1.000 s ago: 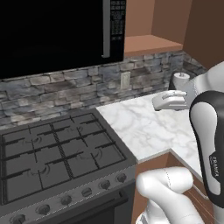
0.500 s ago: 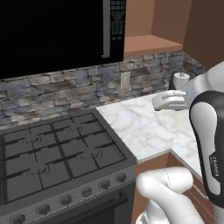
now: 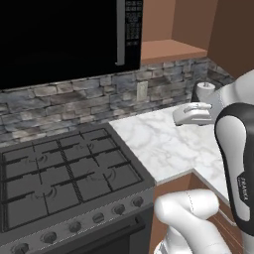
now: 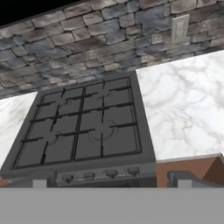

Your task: Close all open cabinet doors.

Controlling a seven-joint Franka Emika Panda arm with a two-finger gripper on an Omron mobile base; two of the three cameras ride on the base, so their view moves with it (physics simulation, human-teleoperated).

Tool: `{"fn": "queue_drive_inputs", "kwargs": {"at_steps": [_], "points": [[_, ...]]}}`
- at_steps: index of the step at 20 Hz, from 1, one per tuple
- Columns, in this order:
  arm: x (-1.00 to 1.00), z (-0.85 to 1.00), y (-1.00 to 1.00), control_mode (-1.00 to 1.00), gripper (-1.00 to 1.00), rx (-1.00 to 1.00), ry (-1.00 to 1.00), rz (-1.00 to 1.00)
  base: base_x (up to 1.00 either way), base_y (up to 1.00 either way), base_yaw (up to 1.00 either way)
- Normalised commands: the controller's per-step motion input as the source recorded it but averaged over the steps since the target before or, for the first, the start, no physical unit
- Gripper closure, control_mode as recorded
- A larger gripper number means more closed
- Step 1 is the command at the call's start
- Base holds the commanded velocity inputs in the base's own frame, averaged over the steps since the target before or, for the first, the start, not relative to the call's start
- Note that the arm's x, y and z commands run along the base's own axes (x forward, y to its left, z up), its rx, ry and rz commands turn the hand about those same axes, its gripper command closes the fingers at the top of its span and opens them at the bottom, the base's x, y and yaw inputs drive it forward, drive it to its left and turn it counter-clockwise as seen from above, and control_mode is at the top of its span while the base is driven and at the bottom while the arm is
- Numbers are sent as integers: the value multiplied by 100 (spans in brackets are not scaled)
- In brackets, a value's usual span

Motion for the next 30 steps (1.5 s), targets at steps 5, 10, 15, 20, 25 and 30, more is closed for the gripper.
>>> {"fn": "queue_drive_inputs", "kwargs": {"at_steps": [5,10,15,20,25,30], "points": [[-32,-2,0,-100,-100,7,0,0,0,0,0],[-35,1,-1,-100,-100,20,-2,-8,0,0,0],[-35,10,-3,-100,-100,22,1,-16,0,0,0],[-35,10,-6,-100,-100,23,1,-30,0,0,0],[-20,9,-23,-100,-100,18,19,-34,0,0,0],[-15,8,-40,-100,-100,14,28,-38,0,0,0]]}}
